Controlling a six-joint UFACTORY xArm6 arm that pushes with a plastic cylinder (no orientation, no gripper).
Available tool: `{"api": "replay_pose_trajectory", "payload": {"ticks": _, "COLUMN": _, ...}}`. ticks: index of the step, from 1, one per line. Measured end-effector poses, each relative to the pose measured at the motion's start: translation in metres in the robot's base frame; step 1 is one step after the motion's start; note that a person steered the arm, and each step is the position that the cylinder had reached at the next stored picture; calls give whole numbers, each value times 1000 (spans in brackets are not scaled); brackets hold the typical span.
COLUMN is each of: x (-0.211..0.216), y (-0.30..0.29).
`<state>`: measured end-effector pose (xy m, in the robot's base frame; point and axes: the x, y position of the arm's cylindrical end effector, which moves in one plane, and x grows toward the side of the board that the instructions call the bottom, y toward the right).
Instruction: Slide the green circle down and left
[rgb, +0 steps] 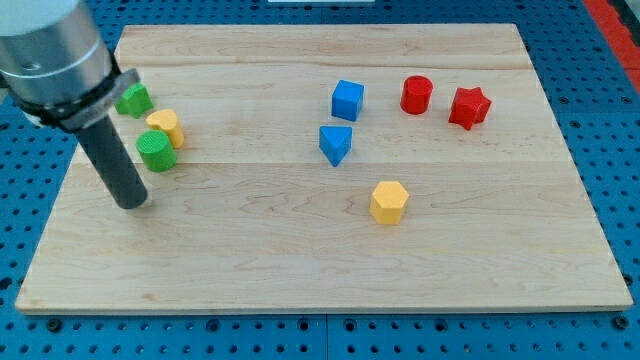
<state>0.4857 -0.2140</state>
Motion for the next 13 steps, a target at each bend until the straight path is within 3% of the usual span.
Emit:
{"api": "replay_pose_trajectory", "payload": {"ticks": 1, "x": -58, "y": 1}}
{"api": "replay_pose_trajectory", "payload": {"ticks": 4, "x": -103, "y": -29}}
{"api": "replay_pose_trajectory", "payload": {"ticks": 5, "x": -102, "y": 13}}
{"api": "replay_pose_trajectory", "payload": {"ticks": 7, "x": -61, "y": 43}}
{"api": "replay_pose_trajectory", "payload": {"ticks": 9, "x": -76, "y": 82}}
{"api": "replay_pose_trajectory", "payload": {"ticks": 10, "x": -59, "y": 108}}
{"api": "replay_pose_trajectory", "payload": {"ticks": 11, "x": -34, "y": 108}}
{"api": "replay_pose_trajectory", "payload": {"ticks": 13, "x": -33, "y": 104}}
